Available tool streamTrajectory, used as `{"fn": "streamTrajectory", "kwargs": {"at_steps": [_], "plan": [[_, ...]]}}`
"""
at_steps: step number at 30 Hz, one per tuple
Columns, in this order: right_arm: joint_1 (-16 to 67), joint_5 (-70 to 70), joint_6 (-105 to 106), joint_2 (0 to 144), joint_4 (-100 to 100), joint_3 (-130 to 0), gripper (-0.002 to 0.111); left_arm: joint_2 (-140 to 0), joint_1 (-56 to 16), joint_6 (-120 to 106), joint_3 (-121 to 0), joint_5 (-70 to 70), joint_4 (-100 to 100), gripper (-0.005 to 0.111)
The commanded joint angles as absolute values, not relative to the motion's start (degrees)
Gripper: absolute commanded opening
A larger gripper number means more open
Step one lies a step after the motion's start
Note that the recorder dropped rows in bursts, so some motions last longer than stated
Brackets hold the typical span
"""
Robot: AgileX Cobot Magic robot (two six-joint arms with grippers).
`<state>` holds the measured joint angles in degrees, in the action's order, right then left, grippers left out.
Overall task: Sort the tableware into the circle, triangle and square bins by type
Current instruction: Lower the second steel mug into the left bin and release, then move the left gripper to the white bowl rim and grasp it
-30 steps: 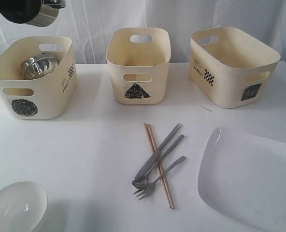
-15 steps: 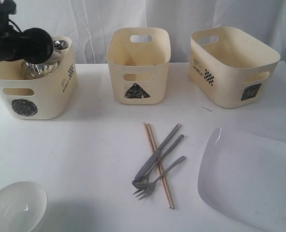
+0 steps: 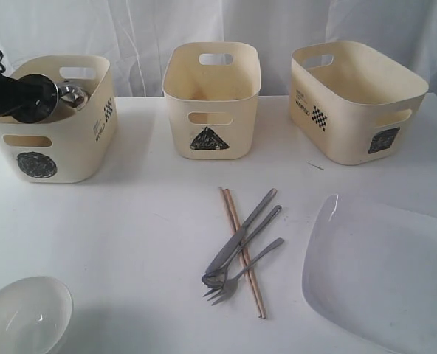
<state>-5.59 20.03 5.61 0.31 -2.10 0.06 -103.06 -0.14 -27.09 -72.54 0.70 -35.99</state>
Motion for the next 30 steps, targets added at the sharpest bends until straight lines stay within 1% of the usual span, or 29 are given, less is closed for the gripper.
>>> {"fn": "streamTrajectory", "kwargs": {"at_steps": [1,2,3,6,8,14,17,19,21,25,27,28,30], "plan": [[-5.75,19.99,5.62,0.00,-1.56,0.00,0.000,-102.69,-0.10,-27.02,-72.78,5.86,-36.68,0.018],[-5.75,19.99,5.62,0.00,-1.56,0.00,0.000,-102.69,-0.10,-27.17,-72.78,6.37,-36.68,0.023],[-5.75,19.99,5.62,0.00,-1.56,0.00,0.000,-102.69,-0.10,-27.18,-72.78,7.49,-36.56,0.031],[-5.75,19.99,5.62,0.00,-1.56,0.00,0.000,-102.59,-0.10,-27.18,-72.78,9.37,-36.56,0.047],[-5.75,19.99,5.62,0.00,-1.56,0.00,0.000,-102.07,-0.10,-27.18,-72.78,10.07,-36.56,0.052],[-5.75,19.99,5.62,0.00,-1.56,0.00,0.000,-94.24,-0.10,-29.43,-72.78,8.11,-36.56,0.053],[-5.75,19.99,5.62,0.00,-1.56,0.00,0.000,-87.75,-0.10,-30.20,-72.78,10.73,-36.32,0.053],[-5.75,19.99,5.62,0.00,-1.56,0.00,0.000,-83.82,-0.10,-30.42,-72.78,16.16,-35.94,0.053],[-5.75,19.99,5.62,0.00,-1.56,0.00,0.000,-80.59,-0.10,-30.88,-72.78,25.22,-33.42,0.053],[-5.75,19.99,5.62,0.00,-1.56,0.00,0.000,-79.57,-0.10,-30.59,-72.33,51.57,-24.24,0.053],[-5.75,19.99,5.62,0.00,-1.56,0.00,0.000,-80.21,-0.10,-29.94,-70.38,60.63,-20.16,0.053],[-5.75,19.99,5.62,0.00,-1.56,0.00,0.000,-80.52,-0.10,-29.34,-68.78,63.03,-18.14,0.053],[-5.75,19.99,5.62,0.00,-1.56,0.00,0.000,-80.55,-0.10,-27.60,-65.34,61.08,-15.69,0.053]]}}
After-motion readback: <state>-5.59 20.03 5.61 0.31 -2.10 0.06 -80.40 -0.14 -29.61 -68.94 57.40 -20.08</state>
